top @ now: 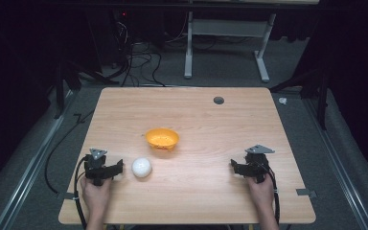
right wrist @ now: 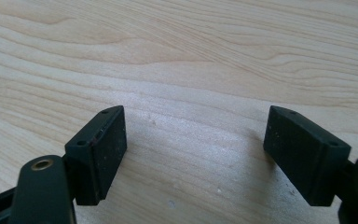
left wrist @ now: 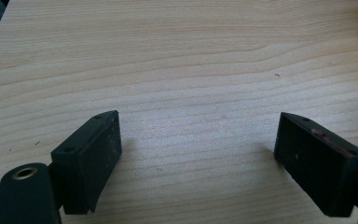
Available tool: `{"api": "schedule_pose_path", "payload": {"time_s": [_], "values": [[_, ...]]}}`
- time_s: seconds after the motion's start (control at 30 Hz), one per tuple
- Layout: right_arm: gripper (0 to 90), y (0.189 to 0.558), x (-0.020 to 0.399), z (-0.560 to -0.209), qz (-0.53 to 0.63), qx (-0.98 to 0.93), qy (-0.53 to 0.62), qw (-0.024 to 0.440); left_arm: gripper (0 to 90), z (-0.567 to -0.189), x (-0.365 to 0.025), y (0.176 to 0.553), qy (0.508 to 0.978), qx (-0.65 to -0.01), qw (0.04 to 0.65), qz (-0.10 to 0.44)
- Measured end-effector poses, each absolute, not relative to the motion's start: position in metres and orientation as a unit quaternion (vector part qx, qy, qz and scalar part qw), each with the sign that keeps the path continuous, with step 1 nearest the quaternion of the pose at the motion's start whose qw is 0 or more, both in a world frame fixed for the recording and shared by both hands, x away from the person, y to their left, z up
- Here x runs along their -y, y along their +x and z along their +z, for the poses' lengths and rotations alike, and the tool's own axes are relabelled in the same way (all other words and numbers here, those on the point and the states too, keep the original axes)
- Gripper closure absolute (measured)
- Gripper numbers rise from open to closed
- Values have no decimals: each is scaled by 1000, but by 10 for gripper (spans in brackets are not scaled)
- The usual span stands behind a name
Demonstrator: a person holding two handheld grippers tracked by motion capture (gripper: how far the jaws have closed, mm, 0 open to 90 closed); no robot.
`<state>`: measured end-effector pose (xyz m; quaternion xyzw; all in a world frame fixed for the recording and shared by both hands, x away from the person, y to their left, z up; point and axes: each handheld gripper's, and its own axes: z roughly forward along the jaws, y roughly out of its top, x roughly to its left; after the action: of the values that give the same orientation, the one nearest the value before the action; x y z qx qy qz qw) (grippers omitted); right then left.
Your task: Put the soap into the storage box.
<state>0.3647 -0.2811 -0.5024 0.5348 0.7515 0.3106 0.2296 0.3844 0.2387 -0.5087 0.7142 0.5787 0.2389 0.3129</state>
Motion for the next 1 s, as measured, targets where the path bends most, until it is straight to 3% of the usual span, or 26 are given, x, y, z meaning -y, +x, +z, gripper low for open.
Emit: {"api": "schedule_pose_path", "payload": {"time_s": [1.0], "values": [[221, 365, 280, -502, 310, -749, 538, 231, 155, -509, -239, 382, 713, -579, 314, 238]]}}
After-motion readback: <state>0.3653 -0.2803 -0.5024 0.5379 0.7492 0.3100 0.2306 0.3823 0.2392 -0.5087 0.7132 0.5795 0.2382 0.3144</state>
